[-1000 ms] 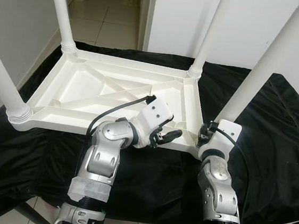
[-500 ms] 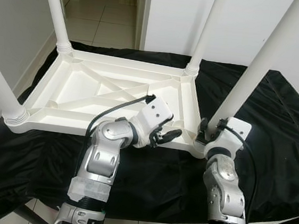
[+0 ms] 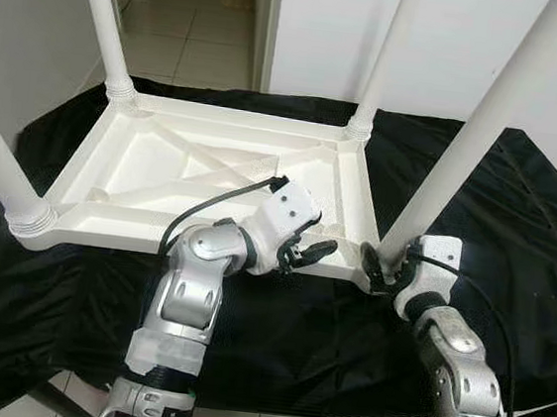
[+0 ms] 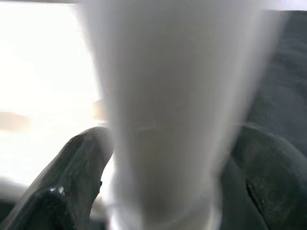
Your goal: Building children table
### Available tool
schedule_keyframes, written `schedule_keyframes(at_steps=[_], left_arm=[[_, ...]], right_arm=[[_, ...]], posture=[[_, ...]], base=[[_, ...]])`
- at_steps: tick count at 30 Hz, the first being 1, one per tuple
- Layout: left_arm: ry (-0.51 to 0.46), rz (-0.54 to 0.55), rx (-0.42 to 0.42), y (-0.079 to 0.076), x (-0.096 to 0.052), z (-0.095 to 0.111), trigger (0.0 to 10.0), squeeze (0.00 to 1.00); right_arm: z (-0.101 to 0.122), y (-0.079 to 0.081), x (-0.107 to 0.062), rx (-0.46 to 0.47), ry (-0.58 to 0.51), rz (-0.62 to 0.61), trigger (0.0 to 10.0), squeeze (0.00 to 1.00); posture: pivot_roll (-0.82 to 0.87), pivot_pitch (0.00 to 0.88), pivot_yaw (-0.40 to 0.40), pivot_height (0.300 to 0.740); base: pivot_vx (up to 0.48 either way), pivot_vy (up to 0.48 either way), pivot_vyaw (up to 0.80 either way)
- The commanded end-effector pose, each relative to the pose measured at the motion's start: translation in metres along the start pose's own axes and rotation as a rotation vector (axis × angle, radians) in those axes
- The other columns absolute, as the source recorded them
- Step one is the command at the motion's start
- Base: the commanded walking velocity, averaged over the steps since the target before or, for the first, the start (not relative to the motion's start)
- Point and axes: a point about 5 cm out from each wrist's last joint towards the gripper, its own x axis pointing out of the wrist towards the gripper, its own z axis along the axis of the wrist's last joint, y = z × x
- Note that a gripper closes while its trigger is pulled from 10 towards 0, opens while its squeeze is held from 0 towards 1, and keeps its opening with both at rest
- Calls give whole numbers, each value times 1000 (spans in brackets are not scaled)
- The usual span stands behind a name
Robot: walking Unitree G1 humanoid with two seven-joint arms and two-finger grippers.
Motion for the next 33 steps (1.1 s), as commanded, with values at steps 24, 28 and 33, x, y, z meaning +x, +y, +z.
schedule_keyframes(at_steps=[24, 28, 33], left_arm=[[1, 294, -1, 17, -1, 4, 10000, 0], [0, 294, -1, 16, -1, 4, 10000, 0], [-1, 293, -1, 17, 0, 4, 10000, 0]], right_arm=[[3, -5, 32, -125, 9, 376, 0, 0], [-1, -6, 30, -116, 19, 383, 0, 0], [-4, -7, 30, -109, 30, 381, 4588, 0]], posture=[[-14, 27, -31, 740], [-17, 26, -30, 740], [-20, 25, -29, 740]], base=[[0, 0, 0], [0, 0, 0], [0, 0, 0]])
